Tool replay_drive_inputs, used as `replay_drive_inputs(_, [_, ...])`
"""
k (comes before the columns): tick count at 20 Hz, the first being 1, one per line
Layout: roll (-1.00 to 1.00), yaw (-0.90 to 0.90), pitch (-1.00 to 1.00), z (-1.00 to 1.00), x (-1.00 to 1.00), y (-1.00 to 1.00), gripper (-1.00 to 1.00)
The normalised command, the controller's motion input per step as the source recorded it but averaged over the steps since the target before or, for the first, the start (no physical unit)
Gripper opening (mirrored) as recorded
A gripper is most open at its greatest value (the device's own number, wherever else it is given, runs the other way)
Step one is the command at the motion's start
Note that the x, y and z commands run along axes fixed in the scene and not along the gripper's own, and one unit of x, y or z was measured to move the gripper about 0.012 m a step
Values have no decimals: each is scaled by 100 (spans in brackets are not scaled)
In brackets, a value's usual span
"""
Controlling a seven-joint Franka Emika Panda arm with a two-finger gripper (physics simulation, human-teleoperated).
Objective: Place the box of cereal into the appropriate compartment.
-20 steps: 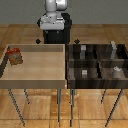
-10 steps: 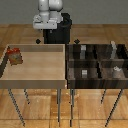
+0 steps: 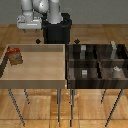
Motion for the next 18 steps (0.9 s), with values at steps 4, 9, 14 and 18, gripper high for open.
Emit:
replay_drive_inputs(4, [0,0,0,0,0,-100,100])
replay_drive_inputs(9, [0,0,0,0,0,-100,100])
replay_drive_inputs(14, [0,0,0,80,0,-20,100])
replay_drive_inputs(18, [0,0,0,75,0,0,100])
